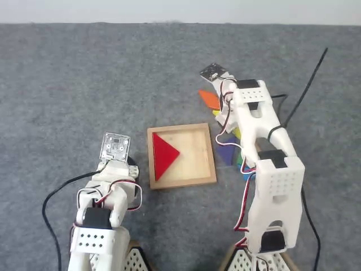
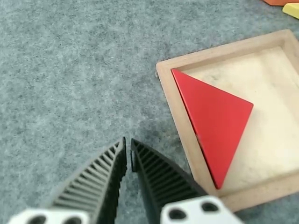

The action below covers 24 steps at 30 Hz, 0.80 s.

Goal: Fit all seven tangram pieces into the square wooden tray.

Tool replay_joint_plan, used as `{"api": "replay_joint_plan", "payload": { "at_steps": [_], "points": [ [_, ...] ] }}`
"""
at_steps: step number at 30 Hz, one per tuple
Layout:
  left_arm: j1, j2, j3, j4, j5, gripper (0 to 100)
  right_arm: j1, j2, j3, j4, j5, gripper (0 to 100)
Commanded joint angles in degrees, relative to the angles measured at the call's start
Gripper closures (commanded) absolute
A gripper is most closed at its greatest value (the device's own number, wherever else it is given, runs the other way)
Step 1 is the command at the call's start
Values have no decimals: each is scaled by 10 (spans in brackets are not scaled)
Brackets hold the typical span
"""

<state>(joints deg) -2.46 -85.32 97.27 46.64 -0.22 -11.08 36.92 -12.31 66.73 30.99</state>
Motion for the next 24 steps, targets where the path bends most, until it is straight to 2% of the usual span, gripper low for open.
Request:
{"api": "replay_joint_plan", "payload": {
  "at_steps": [1, 12, 21, 24],
  "points": [
    [-3, -7, -5, 1, 3, 986, 0, 2, -13, -11, 2, 863],
    [-3, -7, -5, 1, 3, 986, -15, -96, -14, 56, -98, 870],
    [-3, -7, -5, 1, 3, 986, -77, -164, -14, 123, -192, 869],
    [-3, -7, -5, 1, 3, 986, -78, -171, -14, 125, -192, 865]
  ]
}}
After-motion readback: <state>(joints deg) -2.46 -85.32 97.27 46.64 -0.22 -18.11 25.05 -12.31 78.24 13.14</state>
